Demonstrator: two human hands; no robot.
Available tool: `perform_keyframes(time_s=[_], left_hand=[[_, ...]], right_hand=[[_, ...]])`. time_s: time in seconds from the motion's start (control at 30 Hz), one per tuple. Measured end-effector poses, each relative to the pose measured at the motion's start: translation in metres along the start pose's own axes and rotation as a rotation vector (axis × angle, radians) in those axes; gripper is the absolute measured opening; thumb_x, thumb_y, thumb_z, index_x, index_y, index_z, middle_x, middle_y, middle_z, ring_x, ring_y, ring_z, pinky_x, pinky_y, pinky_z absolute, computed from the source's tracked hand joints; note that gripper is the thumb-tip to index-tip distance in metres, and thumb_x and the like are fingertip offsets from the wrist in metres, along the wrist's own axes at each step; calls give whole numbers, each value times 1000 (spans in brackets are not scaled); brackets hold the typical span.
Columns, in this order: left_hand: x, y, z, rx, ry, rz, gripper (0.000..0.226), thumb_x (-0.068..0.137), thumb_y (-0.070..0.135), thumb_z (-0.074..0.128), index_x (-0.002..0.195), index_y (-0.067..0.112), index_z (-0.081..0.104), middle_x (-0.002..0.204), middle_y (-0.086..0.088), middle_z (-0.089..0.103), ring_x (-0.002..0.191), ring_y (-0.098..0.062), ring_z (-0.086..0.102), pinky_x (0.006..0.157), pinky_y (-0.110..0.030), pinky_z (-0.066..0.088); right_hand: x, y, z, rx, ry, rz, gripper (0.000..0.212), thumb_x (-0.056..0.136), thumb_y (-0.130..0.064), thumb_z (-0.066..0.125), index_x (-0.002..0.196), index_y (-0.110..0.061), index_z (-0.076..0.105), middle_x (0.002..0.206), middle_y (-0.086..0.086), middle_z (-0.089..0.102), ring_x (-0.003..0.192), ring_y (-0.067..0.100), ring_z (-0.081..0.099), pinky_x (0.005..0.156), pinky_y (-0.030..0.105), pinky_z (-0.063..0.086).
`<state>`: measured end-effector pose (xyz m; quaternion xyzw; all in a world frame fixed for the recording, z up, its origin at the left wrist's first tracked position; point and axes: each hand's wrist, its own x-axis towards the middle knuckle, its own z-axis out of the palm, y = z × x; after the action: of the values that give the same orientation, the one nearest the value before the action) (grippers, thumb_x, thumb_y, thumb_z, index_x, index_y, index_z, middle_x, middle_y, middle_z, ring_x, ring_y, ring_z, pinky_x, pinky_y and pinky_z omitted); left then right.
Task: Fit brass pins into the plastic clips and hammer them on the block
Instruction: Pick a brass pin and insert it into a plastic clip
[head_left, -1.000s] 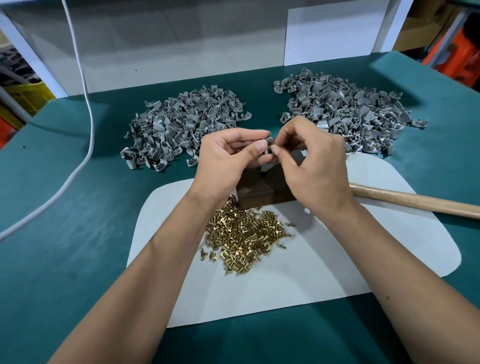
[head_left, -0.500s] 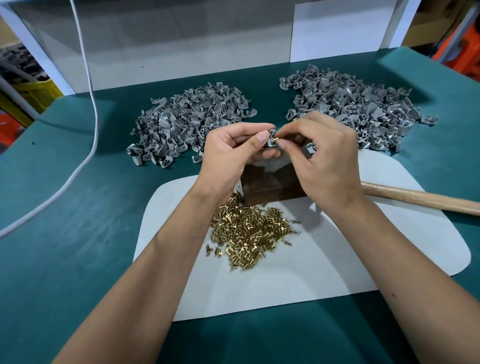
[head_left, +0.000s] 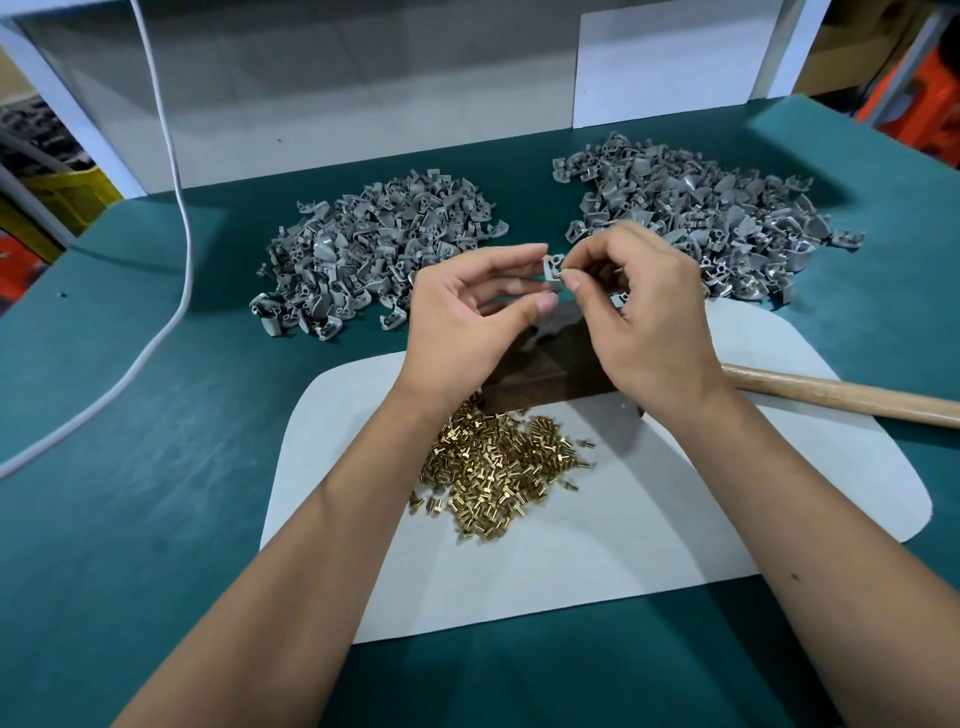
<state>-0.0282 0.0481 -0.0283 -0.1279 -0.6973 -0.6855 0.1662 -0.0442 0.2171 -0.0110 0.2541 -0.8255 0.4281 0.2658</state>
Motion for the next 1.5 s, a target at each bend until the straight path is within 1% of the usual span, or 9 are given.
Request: perform_keyframes(time_s=[0.23,0.5,0.8,1.0,1.1,1.2,1.33,1.4,1.5], left_hand=[[3,2,-1,13,17,20,39,74,-7,85,110,4,74,90,0,79,82,-12,73,79,-26,60],[3,7,-1,-22,25,13,33,70,-8,87,99,3,76,86,-5,78,80,-17,74,78,-28,61],[2,6,-1,-64,28,-18,31,69,-7,87,91,11,77,83,-5,78,78,-16,74,77,-30,63],[2,6,-5,-207,-34,-140,13,83,-2,78,93,5,78,84,-11,78,74,-20,76,72,-26,62],[5,9,-6,-201,-50,-206,6,90,10,74,91,8,80,82,-14,76,73,-25,75,70,-27,63],[6,7,-2,-144,0,-186,16,96,16,69,88,6,79,85,-14,76,76,-26,75,73,-30,63],[2,3,4,-132,81,-126,12,96,8,68,96,0,77,88,-17,75,83,-28,74,79,-33,63],[1,3,5,-78,73,-112,8,91,2,72,97,0,77,91,-18,77,85,-31,76,83,-39,63],[1,5,8,23,76,-95,18,82,-5,79,99,-1,77,94,-17,78,90,-33,76,92,-50,60]], right_hand=[[-1,1,0,11,-35,-58,1,92,-5,67,92,-5,68,89,2,63,82,11,55,75,12,40],[-2,1,-1,2,2,-143,2,90,-1,67,90,-4,67,87,2,62,80,12,54,74,16,41],[-2,4,-1,-15,4,-210,3,89,2,67,89,-1,67,88,6,64,81,20,58,72,34,49],[0,4,-2,-1,30,-268,4,93,1,66,94,1,71,92,9,67,86,19,61,78,29,51],[0,4,-3,-2,47,-237,5,92,0,66,93,1,71,91,9,66,85,18,61,76,28,51],[-1,3,1,-6,38,-156,4,92,-2,67,91,-1,70,87,7,66,82,16,59,74,25,48],[-2,4,2,-3,47,-47,6,92,-3,65,91,0,70,87,4,66,80,13,57,73,18,45],[-1,4,2,3,65,-17,6,92,-3,65,92,-1,70,87,3,66,80,13,57,73,18,45],[-1,3,3,-1,58,3,6,92,-5,65,92,-2,71,87,3,67,81,14,59,73,21,47]])
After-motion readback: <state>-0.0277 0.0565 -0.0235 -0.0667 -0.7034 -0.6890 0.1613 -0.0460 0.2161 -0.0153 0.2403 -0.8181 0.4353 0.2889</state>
